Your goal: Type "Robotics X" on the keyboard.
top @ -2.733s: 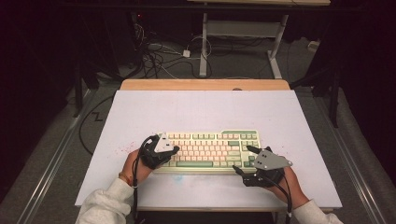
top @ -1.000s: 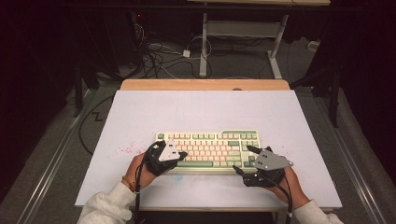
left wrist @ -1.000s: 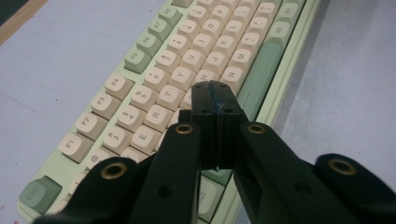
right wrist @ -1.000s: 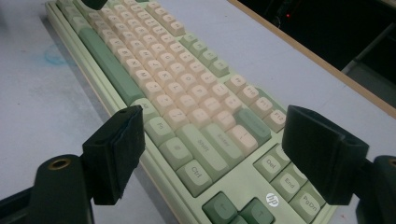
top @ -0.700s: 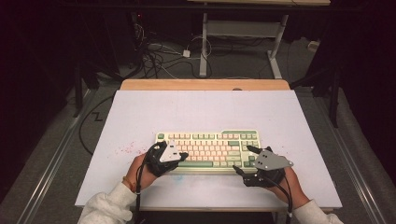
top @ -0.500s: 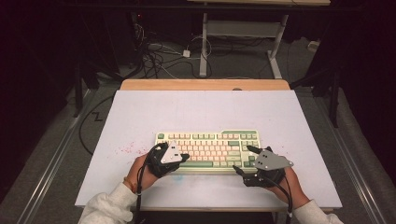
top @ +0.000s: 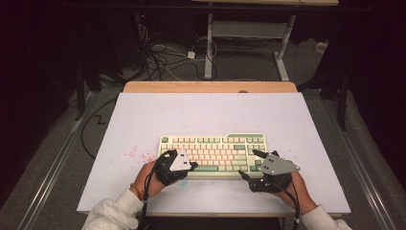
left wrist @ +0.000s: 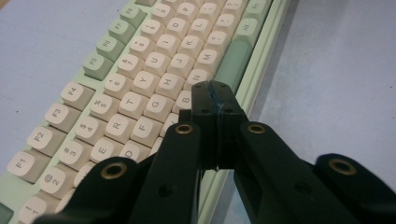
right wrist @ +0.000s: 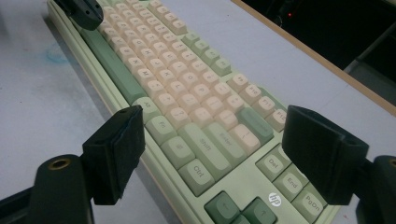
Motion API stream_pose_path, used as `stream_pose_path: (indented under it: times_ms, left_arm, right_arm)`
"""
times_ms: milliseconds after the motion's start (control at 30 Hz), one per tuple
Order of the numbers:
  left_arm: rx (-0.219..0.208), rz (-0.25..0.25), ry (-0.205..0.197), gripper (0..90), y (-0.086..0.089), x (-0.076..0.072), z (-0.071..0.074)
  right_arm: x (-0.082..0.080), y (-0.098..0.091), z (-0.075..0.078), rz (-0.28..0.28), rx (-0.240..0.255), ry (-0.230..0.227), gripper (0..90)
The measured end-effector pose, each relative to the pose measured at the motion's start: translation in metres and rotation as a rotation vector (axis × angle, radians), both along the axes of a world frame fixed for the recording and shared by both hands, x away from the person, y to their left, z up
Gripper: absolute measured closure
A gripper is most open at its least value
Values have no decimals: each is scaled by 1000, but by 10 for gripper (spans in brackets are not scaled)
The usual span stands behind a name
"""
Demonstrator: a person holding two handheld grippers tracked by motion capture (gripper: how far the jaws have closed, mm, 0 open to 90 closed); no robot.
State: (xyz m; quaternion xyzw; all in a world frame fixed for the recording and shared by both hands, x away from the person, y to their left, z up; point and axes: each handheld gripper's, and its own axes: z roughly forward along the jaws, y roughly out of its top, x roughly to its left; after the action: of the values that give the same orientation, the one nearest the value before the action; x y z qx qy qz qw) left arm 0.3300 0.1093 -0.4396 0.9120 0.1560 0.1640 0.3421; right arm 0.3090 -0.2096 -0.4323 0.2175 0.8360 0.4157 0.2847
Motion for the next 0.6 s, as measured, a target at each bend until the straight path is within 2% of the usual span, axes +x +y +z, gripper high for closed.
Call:
stream_pose_path:
  times_ms: [267, 600]
  left_arm:
    - [8, 1, 12, 876, 1, 3, -4]
    - [7, 2, 4, 876, 1, 3, -3]
  right_arm:
    - [0, 0, 0, -1, -2, 1, 222]
    - [0, 0, -1, -2, -2, 3, 226]
